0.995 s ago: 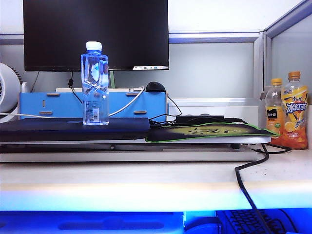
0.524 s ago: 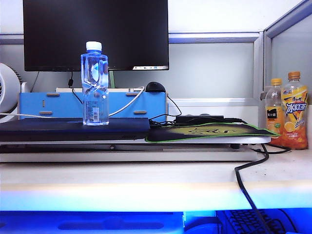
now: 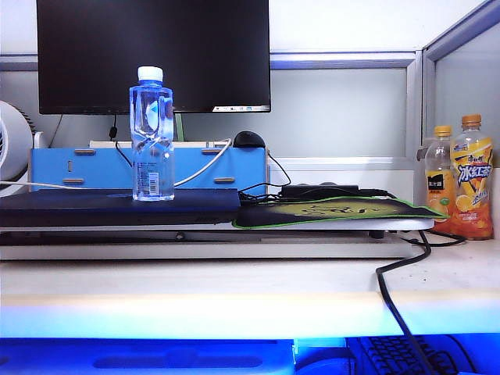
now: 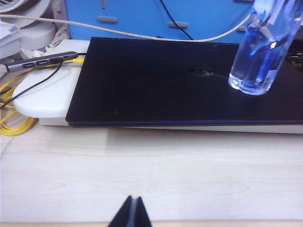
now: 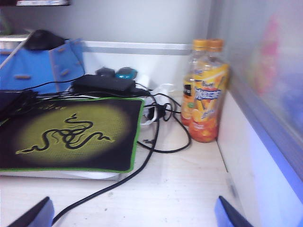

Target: Pick up the mineral water bottle and place it on the laptop.

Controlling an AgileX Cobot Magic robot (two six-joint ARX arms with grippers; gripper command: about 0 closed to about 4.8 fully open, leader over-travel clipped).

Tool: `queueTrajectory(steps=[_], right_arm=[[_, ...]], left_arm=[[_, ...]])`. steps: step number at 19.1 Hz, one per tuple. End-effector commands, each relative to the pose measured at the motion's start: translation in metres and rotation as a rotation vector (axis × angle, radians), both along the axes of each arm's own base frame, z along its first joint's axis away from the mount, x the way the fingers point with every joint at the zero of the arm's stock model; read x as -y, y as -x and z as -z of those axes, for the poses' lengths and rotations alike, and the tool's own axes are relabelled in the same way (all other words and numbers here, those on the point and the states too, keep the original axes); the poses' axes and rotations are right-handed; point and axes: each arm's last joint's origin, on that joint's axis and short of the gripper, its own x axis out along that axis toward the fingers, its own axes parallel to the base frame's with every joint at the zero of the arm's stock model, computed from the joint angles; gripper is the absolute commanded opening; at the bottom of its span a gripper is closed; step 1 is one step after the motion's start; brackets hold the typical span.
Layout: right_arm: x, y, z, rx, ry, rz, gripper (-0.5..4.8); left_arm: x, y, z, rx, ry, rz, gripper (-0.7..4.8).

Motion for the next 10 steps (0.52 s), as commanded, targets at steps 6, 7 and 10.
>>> queueTrajectory(steps=[6,7,10], right_arm=[[0.002,-0.008,0.030,-0.082,-0.010,-0.005,4.50],[0.002,-0.009,0.034,-0.093,-0.011,-0.011,4.50],[0.000,-0.011,0.044,-0.124,-0.010,-0.036,4.50]], left_arm=[[0.000,0.000,-0.001,0.011,0.000,0.003,-0.02],[0.000,0.000,-0.001,0.011,0.000,0.003,-0.02],[0.000,0.000,-0.001,0.011,0.000,0.003,-0.02]])
